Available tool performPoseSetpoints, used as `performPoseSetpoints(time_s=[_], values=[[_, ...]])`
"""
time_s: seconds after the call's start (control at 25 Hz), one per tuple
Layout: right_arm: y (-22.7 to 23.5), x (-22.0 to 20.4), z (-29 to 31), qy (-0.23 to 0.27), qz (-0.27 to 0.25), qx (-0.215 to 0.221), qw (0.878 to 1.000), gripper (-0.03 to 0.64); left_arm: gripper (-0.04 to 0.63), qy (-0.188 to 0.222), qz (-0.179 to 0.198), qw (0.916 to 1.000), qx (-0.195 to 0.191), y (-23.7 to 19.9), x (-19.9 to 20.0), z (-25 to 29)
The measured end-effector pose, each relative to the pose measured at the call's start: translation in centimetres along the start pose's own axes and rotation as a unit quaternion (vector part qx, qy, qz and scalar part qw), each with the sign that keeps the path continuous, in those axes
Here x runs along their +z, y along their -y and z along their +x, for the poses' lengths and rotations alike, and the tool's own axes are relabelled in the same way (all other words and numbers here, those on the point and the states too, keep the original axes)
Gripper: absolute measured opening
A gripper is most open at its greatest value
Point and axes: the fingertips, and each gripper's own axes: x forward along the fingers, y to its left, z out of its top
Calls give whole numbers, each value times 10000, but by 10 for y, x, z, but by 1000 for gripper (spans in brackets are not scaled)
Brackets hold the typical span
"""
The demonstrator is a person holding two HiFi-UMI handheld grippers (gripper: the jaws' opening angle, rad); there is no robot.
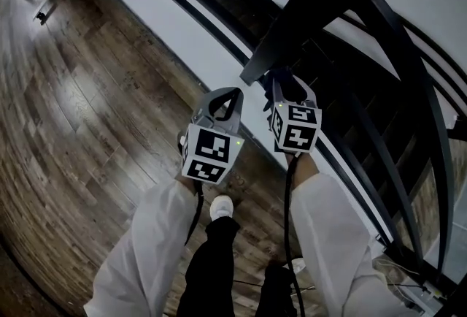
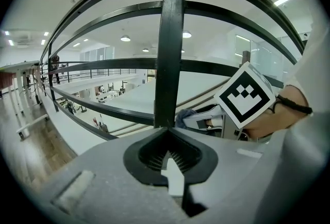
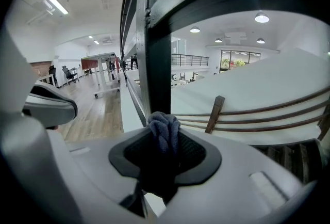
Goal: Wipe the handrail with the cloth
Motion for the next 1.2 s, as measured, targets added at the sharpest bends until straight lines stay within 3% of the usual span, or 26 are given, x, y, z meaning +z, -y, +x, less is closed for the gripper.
performPoseSetpoints(time_s=[0.56, 1.2], values=[[49, -44, -58, -315, 38, -177, 9993, 126, 0, 8, 137, 9992, -364, 78, 17, -6], [129, -117, -149, -455, 507, -640, 9956, 126, 0, -141, 445, 9944, -949, 194, 22, 1]])
